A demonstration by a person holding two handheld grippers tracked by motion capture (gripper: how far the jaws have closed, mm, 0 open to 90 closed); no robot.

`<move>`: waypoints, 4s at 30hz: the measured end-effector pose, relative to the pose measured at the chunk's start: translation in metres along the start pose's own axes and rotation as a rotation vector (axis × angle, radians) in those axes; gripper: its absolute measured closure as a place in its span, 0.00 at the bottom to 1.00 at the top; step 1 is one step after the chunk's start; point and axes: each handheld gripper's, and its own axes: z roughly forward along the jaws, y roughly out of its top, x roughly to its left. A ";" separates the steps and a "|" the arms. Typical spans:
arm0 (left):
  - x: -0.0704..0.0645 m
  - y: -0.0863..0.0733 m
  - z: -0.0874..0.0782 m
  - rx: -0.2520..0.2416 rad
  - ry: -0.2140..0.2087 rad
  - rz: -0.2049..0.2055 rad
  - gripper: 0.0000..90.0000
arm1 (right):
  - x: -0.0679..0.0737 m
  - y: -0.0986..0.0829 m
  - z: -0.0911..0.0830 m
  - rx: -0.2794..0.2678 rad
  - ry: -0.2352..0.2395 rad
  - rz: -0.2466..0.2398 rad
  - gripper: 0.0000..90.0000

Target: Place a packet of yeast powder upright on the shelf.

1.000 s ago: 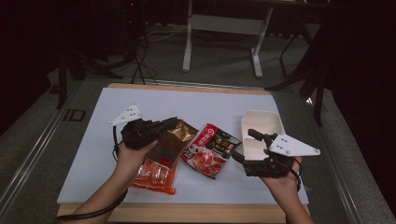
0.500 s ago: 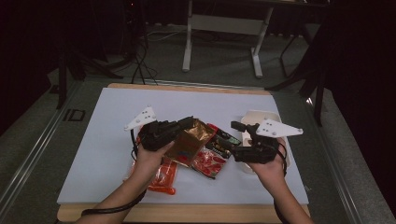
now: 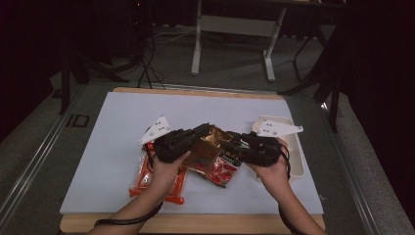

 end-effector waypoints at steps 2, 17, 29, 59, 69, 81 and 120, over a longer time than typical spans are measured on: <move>0.000 0.000 0.000 0.002 0.000 -0.001 0.99 | -0.001 0.001 0.001 0.027 -0.002 -0.010 0.81; 0.003 0.008 -0.005 0.085 -0.054 0.008 0.77 | -0.013 0.010 -0.001 0.106 0.091 -0.035 0.98; 0.005 0.020 -0.024 0.165 -0.008 0.050 0.15 | -0.032 0.018 -0.016 0.123 0.079 -0.056 0.98; 0.059 -0.008 -0.146 0.253 0.286 0.099 0.01 | -0.106 0.054 -0.081 0.044 -0.107 -0.082 0.98; 0.066 -0.026 -0.163 0.214 0.336 0.127 0.01 | -0.139 0.055 -0.100 0.032 -0.181 -0.064 0.98; 0.074 -0.043 -0.168 0.200 0.360 0.074 0.01 | -0.176 0.040 -0.105 0.081 -0.268 -0.024 0.99; 0.080 -0.055 -0.167 0.217 0.351 0.054 0.01 | -0.215 -0.002 -0.060 0.174 -0.202 -0.004 0.97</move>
